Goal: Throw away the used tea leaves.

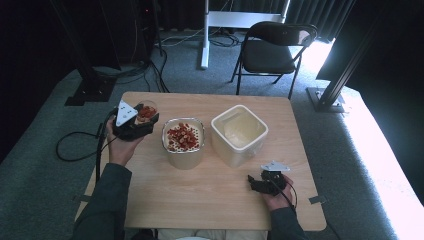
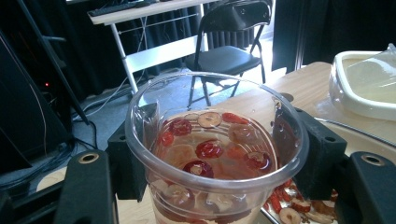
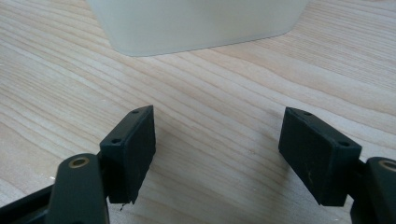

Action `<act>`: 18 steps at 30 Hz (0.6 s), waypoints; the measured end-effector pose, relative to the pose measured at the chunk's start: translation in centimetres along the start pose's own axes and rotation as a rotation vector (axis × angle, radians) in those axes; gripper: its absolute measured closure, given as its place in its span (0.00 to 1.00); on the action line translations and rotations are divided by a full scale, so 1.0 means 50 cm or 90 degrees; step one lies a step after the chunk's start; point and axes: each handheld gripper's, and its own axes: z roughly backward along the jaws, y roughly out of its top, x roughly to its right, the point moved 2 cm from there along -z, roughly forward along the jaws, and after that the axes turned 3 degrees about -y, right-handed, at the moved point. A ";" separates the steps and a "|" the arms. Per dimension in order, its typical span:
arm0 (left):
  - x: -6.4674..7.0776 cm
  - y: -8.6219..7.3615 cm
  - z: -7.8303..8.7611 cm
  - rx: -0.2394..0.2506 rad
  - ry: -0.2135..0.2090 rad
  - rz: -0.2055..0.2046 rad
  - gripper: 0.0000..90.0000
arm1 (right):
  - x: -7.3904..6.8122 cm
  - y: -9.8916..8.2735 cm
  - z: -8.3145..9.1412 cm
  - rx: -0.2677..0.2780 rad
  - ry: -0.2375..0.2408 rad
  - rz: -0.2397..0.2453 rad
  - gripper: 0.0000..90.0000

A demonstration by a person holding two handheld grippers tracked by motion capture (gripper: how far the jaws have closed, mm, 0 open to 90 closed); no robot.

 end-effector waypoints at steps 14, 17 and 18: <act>0.005 0.005 -0.026 -0.026 0.000 -0.033 0.37 | 0.001 0.000 0.000 0.001 0.002 0.002 0.29; 0.006 0.010 -0.029 -0.033 -0.002 -0.044 0.37 | 0.002 -0.001 0.000 0.002 0.002 0.003 0.29; 0.005 0.012 -0.030 -0.032 -0.002 -0.045 0.37 | 0.002 -0.001 0.000 0.001 0.002 0.003 0.29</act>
